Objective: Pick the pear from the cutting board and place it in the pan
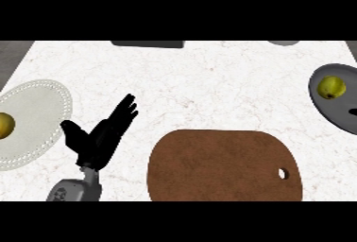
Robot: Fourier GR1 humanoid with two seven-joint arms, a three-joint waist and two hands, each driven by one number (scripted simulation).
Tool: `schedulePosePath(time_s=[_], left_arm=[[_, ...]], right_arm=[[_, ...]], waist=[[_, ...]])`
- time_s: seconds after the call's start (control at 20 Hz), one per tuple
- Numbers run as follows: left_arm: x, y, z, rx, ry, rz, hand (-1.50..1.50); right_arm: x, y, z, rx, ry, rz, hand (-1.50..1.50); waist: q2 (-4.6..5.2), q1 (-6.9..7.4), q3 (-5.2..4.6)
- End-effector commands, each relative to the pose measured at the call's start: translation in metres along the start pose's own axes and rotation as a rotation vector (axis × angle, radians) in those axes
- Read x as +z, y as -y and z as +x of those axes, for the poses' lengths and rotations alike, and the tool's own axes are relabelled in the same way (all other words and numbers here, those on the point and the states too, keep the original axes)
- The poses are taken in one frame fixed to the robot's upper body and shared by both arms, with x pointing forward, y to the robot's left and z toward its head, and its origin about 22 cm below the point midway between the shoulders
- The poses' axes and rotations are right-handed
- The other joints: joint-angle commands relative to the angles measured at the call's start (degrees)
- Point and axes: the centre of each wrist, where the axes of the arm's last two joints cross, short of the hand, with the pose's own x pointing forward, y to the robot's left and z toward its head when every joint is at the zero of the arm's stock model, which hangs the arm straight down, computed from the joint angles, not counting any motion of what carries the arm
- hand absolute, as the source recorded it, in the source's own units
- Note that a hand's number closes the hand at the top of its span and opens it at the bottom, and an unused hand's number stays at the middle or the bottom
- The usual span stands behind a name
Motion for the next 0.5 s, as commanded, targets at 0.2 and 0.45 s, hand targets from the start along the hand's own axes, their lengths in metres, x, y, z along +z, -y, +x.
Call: schedulePosePath(time_s=[0.2, 0.45], left_arm=[[0.002, -0.005, -0.005, 0.012, -0.005, 0.013, 0.0], [0.002, -0.01, -0.006, 0.017, -0.013, 0.025, 0.0]], right_arm=[[0.034, 0.047, -0.019, -0.112, 0.034, 0.152, -1.5], [0.042, 0.082, -0.011, -0.155, 0.031, 0.212, -1.5]], waist=[[-0.11, -1.0, 0.03], [-0.17, -1.18, 0.1]])
